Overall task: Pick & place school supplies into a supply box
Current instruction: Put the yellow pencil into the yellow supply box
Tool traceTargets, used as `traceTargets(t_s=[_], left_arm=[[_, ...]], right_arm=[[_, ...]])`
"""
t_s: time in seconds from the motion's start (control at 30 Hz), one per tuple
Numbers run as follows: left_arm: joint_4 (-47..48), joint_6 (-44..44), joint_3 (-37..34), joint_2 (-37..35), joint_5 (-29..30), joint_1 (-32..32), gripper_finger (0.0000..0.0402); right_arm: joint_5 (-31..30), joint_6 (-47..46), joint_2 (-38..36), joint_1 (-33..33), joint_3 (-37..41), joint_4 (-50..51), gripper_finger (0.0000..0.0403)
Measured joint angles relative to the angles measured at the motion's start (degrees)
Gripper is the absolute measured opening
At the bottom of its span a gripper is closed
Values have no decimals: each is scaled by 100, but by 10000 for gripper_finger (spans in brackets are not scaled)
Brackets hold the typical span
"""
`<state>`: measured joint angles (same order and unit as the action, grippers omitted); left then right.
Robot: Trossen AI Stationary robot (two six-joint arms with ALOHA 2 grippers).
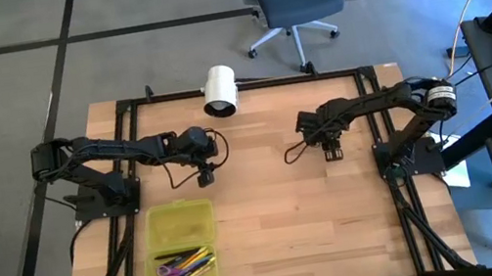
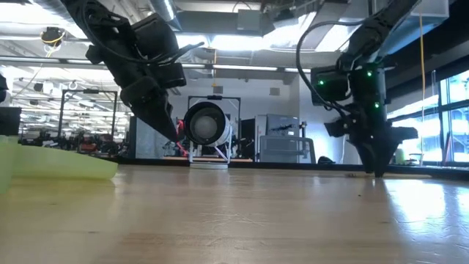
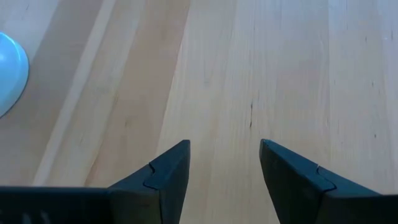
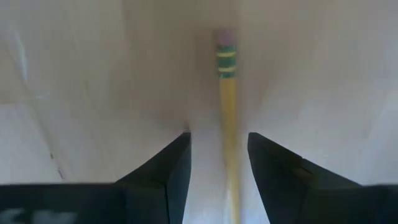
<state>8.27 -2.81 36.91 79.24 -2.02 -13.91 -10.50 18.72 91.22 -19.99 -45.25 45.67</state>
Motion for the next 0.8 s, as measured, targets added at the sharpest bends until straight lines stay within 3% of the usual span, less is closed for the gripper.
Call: traceTargets(t_s=[0.23, 0.47, 0.8], left_arm=[[-130, 10, 0, 0, 2, 0, 183], [-141, 32, 0, 0, 5, -1, 182], [-127, 13, 0, 0, 5, -2, 180]], right_arm=[[368, -65, -31, -288, 227, -177, 161], [818, 110, -24, -727, 240, -257, 134], [1039, 81, -31, -786, 255, -616, 45]])
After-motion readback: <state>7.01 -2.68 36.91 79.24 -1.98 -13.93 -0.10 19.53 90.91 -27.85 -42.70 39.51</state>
